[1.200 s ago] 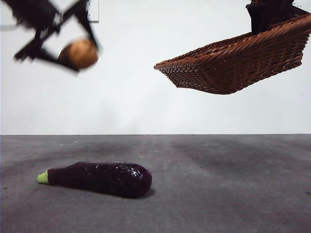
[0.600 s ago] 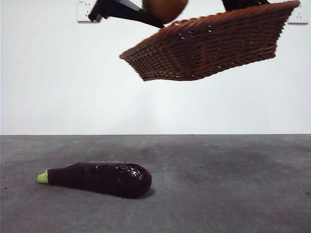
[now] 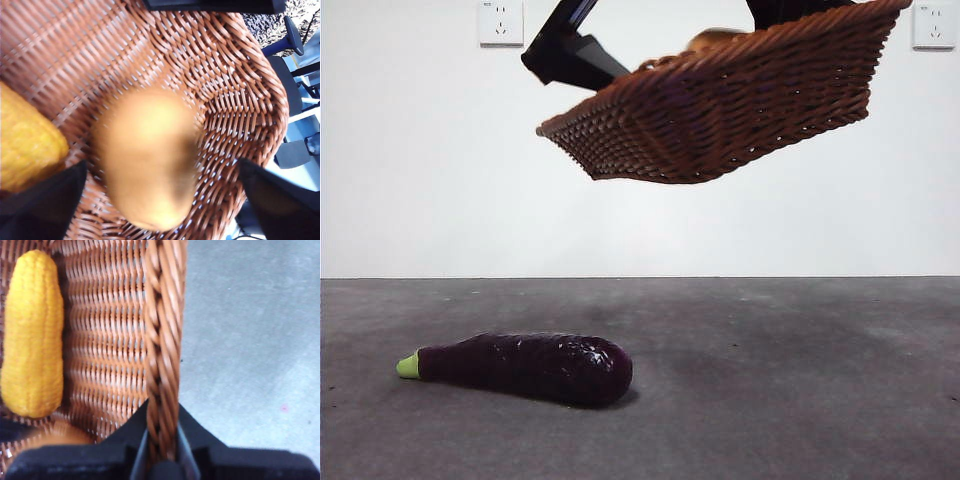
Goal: Help me put the vegetables on the table into the basket
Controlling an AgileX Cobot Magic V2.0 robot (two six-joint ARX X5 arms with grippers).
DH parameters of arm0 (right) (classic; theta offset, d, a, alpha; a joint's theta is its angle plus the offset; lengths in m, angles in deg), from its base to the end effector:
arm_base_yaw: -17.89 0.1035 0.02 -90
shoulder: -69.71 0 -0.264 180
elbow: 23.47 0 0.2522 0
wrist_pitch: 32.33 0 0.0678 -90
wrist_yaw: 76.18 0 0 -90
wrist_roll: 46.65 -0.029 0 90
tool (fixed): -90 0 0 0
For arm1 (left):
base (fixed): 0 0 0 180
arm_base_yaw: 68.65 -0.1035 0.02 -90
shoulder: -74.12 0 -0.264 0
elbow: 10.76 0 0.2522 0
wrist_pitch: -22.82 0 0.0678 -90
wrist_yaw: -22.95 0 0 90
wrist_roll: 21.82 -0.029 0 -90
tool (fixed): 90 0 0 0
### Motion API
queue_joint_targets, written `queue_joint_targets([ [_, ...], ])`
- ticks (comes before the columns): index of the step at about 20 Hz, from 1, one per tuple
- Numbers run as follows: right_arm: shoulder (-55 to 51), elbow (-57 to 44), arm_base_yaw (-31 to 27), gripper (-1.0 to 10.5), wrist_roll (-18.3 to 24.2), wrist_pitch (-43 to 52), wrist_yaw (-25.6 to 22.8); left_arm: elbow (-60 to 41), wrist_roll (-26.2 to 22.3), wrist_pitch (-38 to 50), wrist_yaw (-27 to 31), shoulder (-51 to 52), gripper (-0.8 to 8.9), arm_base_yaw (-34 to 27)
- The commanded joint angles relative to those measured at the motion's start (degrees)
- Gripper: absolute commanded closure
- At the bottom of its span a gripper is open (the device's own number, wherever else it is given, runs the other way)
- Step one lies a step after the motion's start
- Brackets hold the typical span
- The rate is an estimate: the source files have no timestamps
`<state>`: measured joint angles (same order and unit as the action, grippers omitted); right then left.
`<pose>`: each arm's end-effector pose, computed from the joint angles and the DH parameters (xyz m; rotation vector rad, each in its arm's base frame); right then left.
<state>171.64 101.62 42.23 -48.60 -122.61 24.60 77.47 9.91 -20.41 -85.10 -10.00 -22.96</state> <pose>0.3111 0.1467 0.3723 -0.1112 1.1885 0.5200 0.2161 -0.2342 0.3240 -0.3052 0.9655 -0.8385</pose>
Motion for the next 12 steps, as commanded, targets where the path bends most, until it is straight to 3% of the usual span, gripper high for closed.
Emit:
queue_joint_targets([
  [1,0.2,-0.1,0.0,9.6,-0.9,0.3,-1.3,-0.3,-1.0,0.4,0.0,0.3,2.16,0.2],
  [3,0.3,-0.1,-0.5,9.6,-0.9,0.2,-2.8,-0.3,-4.4,-0.3,-0.5,1.8,2.16,0.2],
  [5,0.3,-0.1,-2.1,9.6,-0.7,-0.1,-2.9,-0.3,-12.6,-4.0,-1.9,4.7,2.17,0.1],
  [9,0.3,-0.1,-7.5,9.6,1.7,-1.4,-2.9,-0.3,-44.7,-23.1,0.2,10.0,2.18,0.1],
  [12,0.3,-0.1,-11.2,9.6,2.6,-1.7,-2.9,-0.3,-58.4,-33.6,5.5,9.1,2.17,0.1],
])
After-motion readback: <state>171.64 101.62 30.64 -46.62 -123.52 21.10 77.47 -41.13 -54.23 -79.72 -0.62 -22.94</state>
